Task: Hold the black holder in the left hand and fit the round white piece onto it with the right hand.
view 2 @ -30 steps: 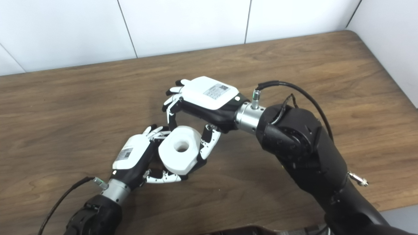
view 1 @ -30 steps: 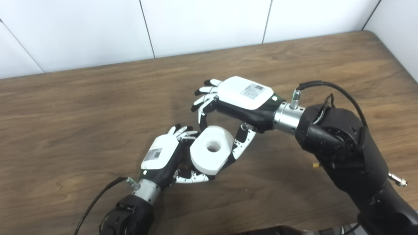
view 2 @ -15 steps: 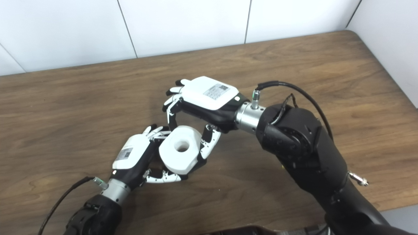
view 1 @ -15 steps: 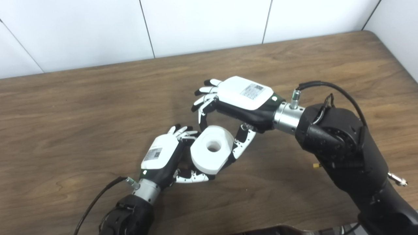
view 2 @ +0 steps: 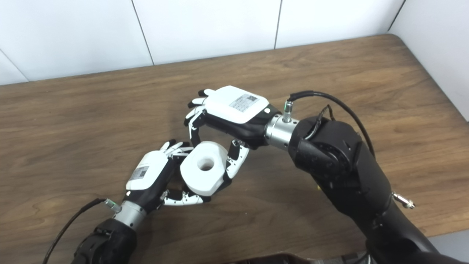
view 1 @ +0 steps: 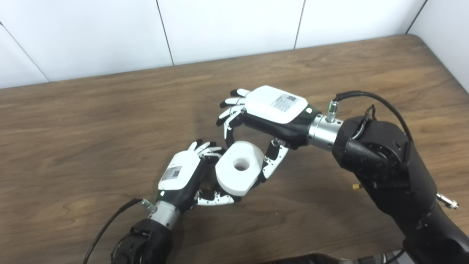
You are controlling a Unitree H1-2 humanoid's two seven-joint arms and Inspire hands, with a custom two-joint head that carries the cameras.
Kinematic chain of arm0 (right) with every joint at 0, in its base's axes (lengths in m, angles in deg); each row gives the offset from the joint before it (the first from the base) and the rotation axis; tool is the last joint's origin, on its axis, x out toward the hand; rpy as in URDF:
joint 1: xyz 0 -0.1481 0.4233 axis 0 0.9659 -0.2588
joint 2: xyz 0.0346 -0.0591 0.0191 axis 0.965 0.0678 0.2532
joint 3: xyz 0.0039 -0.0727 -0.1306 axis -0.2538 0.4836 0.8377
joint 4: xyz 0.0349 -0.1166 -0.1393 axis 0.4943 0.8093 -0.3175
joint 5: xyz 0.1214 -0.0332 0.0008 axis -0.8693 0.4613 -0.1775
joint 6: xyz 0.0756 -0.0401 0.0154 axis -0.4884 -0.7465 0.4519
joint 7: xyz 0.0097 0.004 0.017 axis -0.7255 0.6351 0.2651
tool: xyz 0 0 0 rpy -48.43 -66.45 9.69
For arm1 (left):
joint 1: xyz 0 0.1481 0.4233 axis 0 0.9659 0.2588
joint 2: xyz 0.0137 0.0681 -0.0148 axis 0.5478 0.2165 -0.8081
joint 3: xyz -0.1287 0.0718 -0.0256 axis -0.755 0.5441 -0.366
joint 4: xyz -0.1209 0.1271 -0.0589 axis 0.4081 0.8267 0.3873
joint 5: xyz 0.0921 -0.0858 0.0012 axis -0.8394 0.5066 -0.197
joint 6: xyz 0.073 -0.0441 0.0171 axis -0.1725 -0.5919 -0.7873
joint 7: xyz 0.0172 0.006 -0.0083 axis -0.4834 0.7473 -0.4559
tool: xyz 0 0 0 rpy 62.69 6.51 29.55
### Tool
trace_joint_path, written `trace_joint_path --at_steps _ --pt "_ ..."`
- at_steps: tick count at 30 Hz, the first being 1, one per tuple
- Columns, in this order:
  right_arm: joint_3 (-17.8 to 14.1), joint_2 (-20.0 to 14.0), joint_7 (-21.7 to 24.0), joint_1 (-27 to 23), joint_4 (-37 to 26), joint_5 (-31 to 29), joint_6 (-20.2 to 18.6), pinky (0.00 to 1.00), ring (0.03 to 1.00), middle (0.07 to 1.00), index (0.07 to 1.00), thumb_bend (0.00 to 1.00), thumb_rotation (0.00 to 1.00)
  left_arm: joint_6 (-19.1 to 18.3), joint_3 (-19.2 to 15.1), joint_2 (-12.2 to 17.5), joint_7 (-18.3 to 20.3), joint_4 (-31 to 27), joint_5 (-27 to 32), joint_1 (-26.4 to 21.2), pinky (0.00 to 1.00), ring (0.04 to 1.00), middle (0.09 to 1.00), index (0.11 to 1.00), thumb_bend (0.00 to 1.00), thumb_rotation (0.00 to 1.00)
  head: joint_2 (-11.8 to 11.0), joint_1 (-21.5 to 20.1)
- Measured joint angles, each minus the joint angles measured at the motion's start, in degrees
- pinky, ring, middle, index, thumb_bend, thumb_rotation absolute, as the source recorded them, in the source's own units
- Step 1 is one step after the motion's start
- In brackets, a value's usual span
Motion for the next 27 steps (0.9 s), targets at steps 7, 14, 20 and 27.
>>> trace_joint_path --at_steps 7,14,20,27 --pt "0.21 0.71 -0.68 2.01 0.05 0.36 0.19 1.00 0.928 0.812 0.483 0.52 0.14 -0.09 -0.02 0.05 0.00 0.00 -0.05 0.00 1.00 0.902 0.798 0.484 0.52 0.05 0.26 0.00" --pt "0.31 0.82 -0.76 2.12 0.04 0.53 0.18 1.00 0.935 0.818 0.484 0.52 0.14 -0.09 0.01 0.05 0.00 -0.01 -0.08 -0.01 1.00 0.902 0.797 0.484 0.52 0.05 0.35 0.18" --pt "0.53 1.00 -1.12 2.32 0.03 0.54 0.18 1.00 0.942 0.825 0.484 0.52 0.14 -0.11 0.02 0.02 0.00 -0.01 -0.22 -0.02 1.00 0.903 0.797 0.484 0.52 0.05 0.26 0.26" --pt "0.52 0.99 -1.69 2.66 0.04 0.54 0.28 1.00 0.939 0.821 0.484 0.52 0.14 -0.13 0.04 -0.02 0.00 -0.01 -0.24 -0.01 1.00 0.902 0.796 0.484 0.52 0.05 0.26 0.44"
